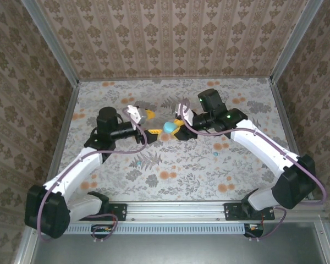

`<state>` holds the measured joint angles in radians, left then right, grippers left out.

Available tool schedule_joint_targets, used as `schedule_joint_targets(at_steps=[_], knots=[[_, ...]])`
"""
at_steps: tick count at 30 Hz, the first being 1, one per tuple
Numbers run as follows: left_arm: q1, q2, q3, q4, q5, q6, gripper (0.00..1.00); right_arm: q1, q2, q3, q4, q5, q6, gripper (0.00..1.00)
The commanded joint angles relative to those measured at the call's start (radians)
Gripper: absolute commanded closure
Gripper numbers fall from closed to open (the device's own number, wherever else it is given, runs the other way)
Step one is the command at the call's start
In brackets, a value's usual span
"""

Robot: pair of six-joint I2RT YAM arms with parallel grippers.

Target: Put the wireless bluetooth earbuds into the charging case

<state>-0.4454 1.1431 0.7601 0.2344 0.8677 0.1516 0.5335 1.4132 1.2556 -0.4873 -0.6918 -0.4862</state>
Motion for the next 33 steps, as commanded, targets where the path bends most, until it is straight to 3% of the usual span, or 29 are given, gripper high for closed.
schedule_joint_targets(at_steps=[1,7,27,33], knots=[[-0.003,0.027,0.043,-0.044,0.155,0.071,0.20,-0.005,-0.060,-0.023,-0.008,-0.073,0.023,0.61],[-0.043,0.033,0.068,-0.128,0.200,0.145,0.21,-0.006,-0.072,-0.035,0.027,-0.066,0.022,0.61],[-0.092,0.084,0.126,-0.137,0.177,0.134,0.37,-0.004,-0.088,-0.069,0.061,-0.084,-0.005,0.61],[-0.098,0.095,0.135,-0.169,0.165,0.151,0.34,-0.004,-0.110,-0.091,0.111,-0.081,0.010,0.61]])
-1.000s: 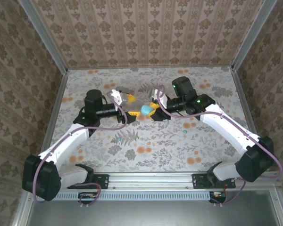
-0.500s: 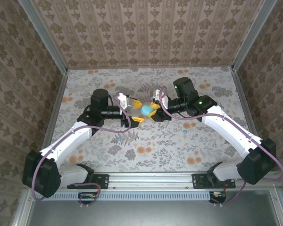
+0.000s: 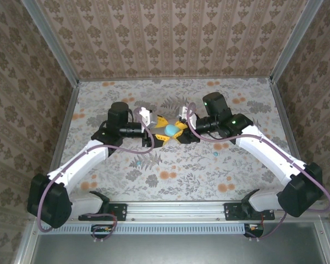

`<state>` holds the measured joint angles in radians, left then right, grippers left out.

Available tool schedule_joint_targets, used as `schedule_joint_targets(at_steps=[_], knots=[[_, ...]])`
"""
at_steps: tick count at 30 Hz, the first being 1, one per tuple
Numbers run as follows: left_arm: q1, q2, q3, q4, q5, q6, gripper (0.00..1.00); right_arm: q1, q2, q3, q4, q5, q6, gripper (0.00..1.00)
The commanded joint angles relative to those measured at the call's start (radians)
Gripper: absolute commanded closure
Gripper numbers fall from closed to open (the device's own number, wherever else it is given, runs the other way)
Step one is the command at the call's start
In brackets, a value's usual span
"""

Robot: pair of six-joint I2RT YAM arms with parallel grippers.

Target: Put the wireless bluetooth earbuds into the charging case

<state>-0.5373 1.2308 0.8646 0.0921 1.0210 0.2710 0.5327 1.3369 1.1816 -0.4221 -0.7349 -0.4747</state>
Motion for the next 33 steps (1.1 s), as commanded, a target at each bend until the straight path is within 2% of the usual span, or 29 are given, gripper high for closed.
schedule_joint_targets(at_steps=[1,10,13,21,23,25,33], knots=[[-0.007,0.009,0.031,-0.027,0.010,0.031,0.34,-0.003,-0.036,-0.019,0.048,-0.037,-0.003,0.61],[-0.013,0.004,0.041,-0.007,0.005,0.019,0.36,0.001,-0.024,-0.016,0.018,-0.016,-0.013,0.61],[-0.015,0.006,0.041,-0.009,0.008,0.019,0.41,0.003,-0.024,-0.016,0.021,-0.014,-0.014,0.61],[-0.018,0.015,0.042,-0.003,0.008,0.013,0.47,0.005,-0.024,-0.013,0.014,-0.004,-0.029,0.60],[-0.020,0.016,0.043,-0.002,0.002,0.013,0.45,0.021,-0.019,-0.006,-0.011,0.037,-0.062,0.60],[-0.021,0.020,0.046,-0.007,0.006,0.016,0.45,0.024,-0.015,-0.002,-0.021,0.027,-0.068,0.59],[-0.023,0.024,0.054,-0.036,0.000,0.029,0.55,0.027,-0.032,-0.020,0.035,0.023,-0.031,0.58]])
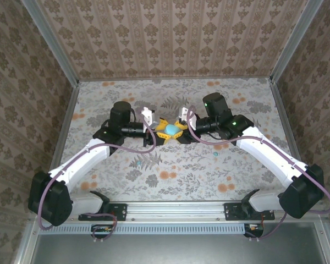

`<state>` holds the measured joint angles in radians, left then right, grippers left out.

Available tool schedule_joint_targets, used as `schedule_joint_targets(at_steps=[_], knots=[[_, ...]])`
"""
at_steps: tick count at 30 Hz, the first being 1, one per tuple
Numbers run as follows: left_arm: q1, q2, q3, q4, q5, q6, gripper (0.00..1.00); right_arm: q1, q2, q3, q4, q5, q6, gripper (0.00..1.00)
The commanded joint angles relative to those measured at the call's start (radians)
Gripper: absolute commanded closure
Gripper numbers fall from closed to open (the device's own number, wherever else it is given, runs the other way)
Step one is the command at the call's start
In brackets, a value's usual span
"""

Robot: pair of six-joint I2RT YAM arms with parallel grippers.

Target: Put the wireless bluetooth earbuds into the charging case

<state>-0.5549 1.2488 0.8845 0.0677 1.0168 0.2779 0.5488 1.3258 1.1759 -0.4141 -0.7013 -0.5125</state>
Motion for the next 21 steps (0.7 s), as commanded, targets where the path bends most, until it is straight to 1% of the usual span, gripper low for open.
schedule_joint_targets(at_steps=[1,3,7,9,11,14,15,17,19,21], knots=[[-0.005,0.006,0.035,-0.015,0.006,0.024,0.58,0.011,-0.025,-0.016,0.027,-0.012,0.006,0.58],[-0.005,0.005,0.034,-0.016,0.004,0.028,0.57,0.011,-0.029,-0.019,0.027,-0.011,0.007,0.56],[-0.004,0.002,0.030,0.008,-0.010,0.010,0.58,0.008,-0.037,-0.030,0.041,0.028,0.028,0.44],[-0.001,-0.001,0.022,0.038,-0.017,-0.012,0.59,0.004,-0.048,-0.044,0.047,0.043,0.037,0.44],[0.003,-0.007,0.006,0.088,-0.029,-0.044,0.60,0.001,-0.063,-0.054,0.058,0.064,0.061,0.40],[0.010,-0.018,-0.029,0.181,-0.067,-0.095,0.60,-0.006,-0.095,-0.079,0.081,0.074,0.107,0.40],[0.012,-0.020,-0.042,0.220,-0.081,-0.118,0.60,-0.007,-0.109,-0.086,0.093,0.085,0.130,0.37],[0.013,-0.027,-0.070,0.298,-0.124,-0.161,0.60,-0.018,-0.139,-0.098,0.126,0.100,0.196,0.37],[0.013,-0.034,-0.099,0.378,-0.181,-0.204,0.60,-0.035,-0.171,-0.118,0.198,0.133,0.339,0.35],[0.013,-0.037,-0.113,0.448,-0.223,-0.245,0.60,-0.053,-0.190,-0.122,0.221,0.157,0.457,0.32]])
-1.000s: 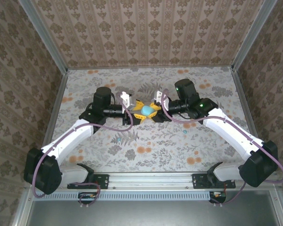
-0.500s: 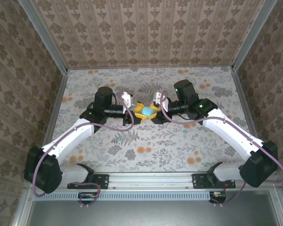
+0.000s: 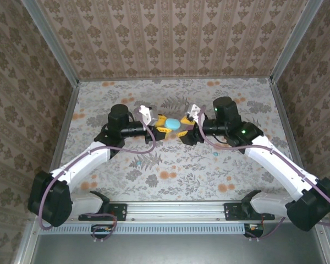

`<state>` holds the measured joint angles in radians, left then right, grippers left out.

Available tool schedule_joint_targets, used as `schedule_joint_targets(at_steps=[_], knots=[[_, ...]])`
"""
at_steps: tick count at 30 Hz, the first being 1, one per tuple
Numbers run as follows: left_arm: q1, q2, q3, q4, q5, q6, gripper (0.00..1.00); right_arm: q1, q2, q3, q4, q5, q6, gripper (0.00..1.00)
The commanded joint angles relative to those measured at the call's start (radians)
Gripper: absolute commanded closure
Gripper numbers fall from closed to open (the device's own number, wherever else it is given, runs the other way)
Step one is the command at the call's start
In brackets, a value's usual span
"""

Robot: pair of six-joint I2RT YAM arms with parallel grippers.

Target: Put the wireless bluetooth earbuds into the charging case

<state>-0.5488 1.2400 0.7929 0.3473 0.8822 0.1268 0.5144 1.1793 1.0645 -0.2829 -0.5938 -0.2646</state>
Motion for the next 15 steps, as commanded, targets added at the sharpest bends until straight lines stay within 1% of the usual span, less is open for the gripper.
schedule_joint_targets(at_steps=[1,3,7,15], knots=[[0.007,-0.030,-0.032,0.207,-0.109,-0.115,0.60,-0.027,-0.050,-0.009,0.089,0.051,0.250,0.32],[0.007,-0.030,-0.040,0.256,-0.132,-0.139,0.60,-0.034,-0.058,-0.014,0.090,0.067,0.308,0.33],[0.004,-0.030,-0.033,0.274,-0.125,-0.153,0.60,-0.033,-0.064,-0.046,0.158,0.042,0.381,0.33],[-0.011,-0.046,-0.029,0.282,-0.095,-0.168,0.60,-0.033,0.013,0.017,0.147,0.035,0.407,0.34]])
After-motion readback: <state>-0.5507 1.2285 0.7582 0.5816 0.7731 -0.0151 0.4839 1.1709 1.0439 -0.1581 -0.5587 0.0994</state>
